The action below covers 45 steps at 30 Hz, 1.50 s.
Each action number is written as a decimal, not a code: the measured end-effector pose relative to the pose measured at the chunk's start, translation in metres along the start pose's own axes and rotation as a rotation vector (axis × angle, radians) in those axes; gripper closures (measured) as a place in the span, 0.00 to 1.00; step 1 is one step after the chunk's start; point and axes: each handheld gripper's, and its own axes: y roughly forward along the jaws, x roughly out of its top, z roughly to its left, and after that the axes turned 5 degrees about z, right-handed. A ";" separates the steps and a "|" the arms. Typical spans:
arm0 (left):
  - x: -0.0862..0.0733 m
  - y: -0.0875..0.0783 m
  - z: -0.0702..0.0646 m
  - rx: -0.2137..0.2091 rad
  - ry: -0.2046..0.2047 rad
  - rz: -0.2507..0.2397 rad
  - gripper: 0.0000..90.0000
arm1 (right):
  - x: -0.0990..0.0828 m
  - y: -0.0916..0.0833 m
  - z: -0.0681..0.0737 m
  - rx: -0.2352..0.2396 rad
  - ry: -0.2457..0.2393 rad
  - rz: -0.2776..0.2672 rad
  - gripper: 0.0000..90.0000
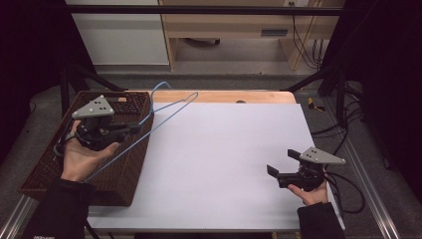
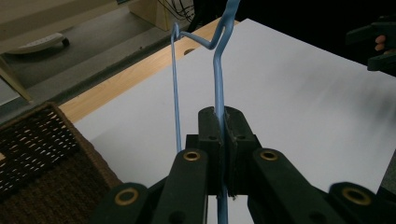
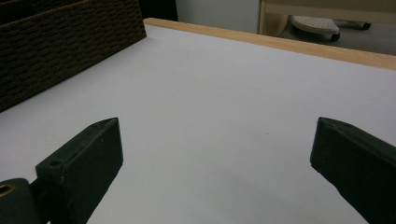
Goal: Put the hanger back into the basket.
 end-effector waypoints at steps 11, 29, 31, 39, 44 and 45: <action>-0.008 -0.026 0.031 0.044 -0.025 0.000 0.97 | 0.000 0.000 0.000 -0.002 0.000 -0.001 0.03; -0.029 -0.041 0.069 0.096 -0.068 -0.015 0.97 | 0.000 0.000 -0.001 -0.005 0.001 0.003 0.03; -0.032 -0.042 0.072 0.100 -0.078 -0.018 0.97 | 0.000 0.000 -0.001 -0.004 0.000 0.003 0.03; -0.047 -0.051 0.087 0.120 -0.108 -0.023 0.97 | 0.000 0.000 -0.001 -0.005 0.004 0.003 0.03; -0.059 -0.053 0.098 0.136 -0.126 -0.022 0.97 | 0.000 0.001 -0.001 -0.008 -0.002 0.005 0.03; -0.059 -0.053 0.098 0.136 -0.126 -0.022 0.97 | 0.000 0.001 -0.001 -0.008 -0.002 0.005 0.03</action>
